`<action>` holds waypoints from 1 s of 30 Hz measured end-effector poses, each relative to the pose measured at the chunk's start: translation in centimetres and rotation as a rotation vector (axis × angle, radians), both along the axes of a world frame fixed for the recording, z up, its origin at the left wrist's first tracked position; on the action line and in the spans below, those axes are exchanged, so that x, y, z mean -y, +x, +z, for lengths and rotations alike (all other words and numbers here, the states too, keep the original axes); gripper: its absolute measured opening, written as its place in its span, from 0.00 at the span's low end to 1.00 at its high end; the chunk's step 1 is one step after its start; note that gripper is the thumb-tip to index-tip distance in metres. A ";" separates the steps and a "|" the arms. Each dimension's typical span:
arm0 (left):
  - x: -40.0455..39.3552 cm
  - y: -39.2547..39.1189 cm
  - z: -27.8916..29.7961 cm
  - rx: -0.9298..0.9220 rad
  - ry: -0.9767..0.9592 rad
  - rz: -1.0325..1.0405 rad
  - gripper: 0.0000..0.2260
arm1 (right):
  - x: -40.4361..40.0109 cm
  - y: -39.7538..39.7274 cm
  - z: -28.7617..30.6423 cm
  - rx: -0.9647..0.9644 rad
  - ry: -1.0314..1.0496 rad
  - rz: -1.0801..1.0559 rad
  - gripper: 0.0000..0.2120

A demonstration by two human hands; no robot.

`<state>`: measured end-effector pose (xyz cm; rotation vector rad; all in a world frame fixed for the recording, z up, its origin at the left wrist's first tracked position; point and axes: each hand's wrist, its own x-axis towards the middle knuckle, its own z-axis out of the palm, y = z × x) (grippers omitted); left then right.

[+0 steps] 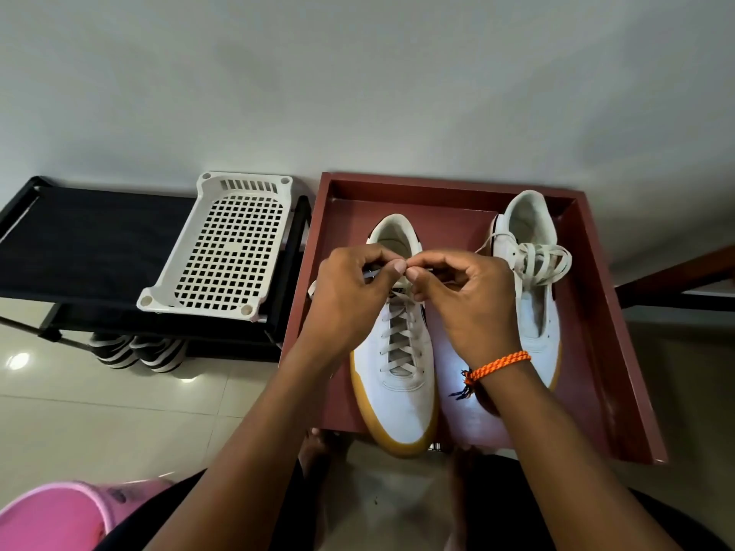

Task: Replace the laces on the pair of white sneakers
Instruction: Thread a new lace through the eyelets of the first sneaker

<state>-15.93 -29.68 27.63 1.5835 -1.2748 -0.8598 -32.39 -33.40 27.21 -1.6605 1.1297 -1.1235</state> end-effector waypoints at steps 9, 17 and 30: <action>0.0 -0.5 -0.3 0.338 0.022 0.120 0.02 | 0.2 -0.1 -1.1 0.004 0.174 -0.057 0.10; -0.4 -2.1 -0.8 0.704 0.014 0.071 0.05 | 0.5 -1.0 -2.4 -0.149 0.344 -0.089 0.09; 0.3 -2.4 -2.3 0.292 0.144 0.149 0.02 | -0.1 -1.3 -0.9 -0.218 0.305 0.002 0.18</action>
